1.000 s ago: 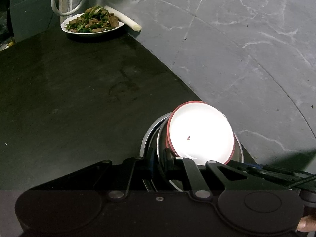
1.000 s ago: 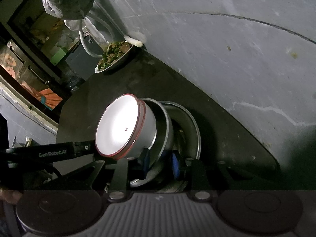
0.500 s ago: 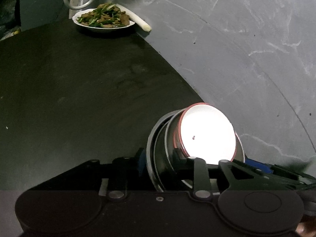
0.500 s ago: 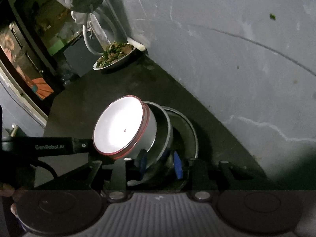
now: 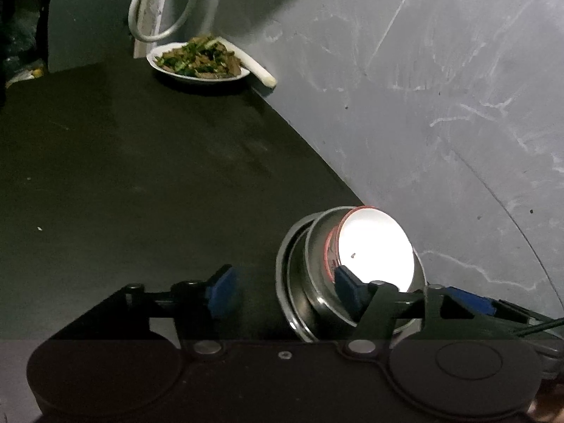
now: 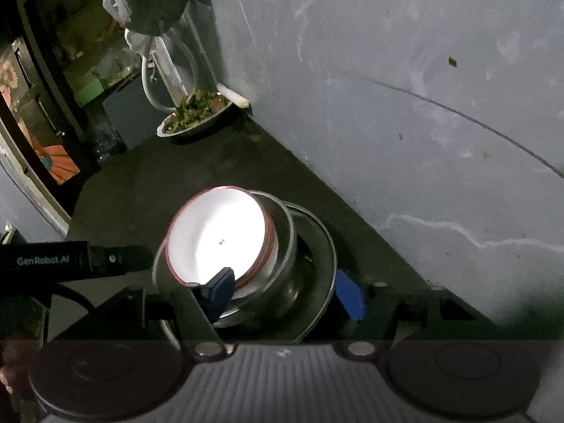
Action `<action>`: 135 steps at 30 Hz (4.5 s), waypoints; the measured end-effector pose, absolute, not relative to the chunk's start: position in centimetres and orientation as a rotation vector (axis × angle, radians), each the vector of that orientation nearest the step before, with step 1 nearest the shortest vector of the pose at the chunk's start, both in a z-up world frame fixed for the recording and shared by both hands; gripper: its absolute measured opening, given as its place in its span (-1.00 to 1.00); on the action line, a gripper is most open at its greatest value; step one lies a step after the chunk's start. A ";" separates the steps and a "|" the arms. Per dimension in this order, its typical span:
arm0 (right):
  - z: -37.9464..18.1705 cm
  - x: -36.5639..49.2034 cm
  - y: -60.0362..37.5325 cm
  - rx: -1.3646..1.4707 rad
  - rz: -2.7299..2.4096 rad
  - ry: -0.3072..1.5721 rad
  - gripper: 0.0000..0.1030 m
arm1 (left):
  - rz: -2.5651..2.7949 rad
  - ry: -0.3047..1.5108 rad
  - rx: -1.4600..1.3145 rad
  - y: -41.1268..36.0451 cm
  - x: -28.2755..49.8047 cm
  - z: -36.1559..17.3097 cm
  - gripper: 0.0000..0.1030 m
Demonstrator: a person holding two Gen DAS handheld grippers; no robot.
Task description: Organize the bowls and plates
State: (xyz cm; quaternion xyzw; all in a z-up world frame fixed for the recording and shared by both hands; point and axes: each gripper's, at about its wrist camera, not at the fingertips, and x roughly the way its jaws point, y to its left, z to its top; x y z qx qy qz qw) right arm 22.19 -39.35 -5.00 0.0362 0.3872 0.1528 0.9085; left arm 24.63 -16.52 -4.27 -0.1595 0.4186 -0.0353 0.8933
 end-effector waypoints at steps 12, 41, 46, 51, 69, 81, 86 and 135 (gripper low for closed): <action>-4.0 20.1 -37.8 0.110 0.251 0.744 0.83 | -0.095 0.800 -0.319 -12.7 20.7 -2.6 0.70; 0.5 -1.0 -23.9 0.085 -0.003 0.503 0.99 | -0.263 0.644 -0.138 1.0 5.8 0.2 0.98; 0.4 -2.7 -23.6 0.098 -0.023 0.482 0.99 | -0.257 0.650 -0.121 1.6 5.0 0.0 0.98; 0.0 -3.5 -23.4 0.091 -0.037 0.495 0.99 | -0.269 0.669 -0.122 1.8 4.5 -0.5 0.98; -0.6 -4.2 -23.4 0.062 -0.027 0.548 0.99 | -0.287 0.683 -0.111 0.7 4.0 -0.9 0.98; -0.9 -4.5 -23.6 0.069 -0.014 0.555 0.99 | -0.280 0.686 -0.094 0.1 3.6 -0.9 0.98; -1.0 -4.7 -23.7 0.067 -0.005 0.555 0.99 | -0.278 0.685 -0.092 0.0 3.6 -0.8 0.98; -1.0 -4.7 -24.5 0.080 0.017 0.554 1.00 | -0.264 0.689 -0.078 -0.8 3.7 -0.7 0.98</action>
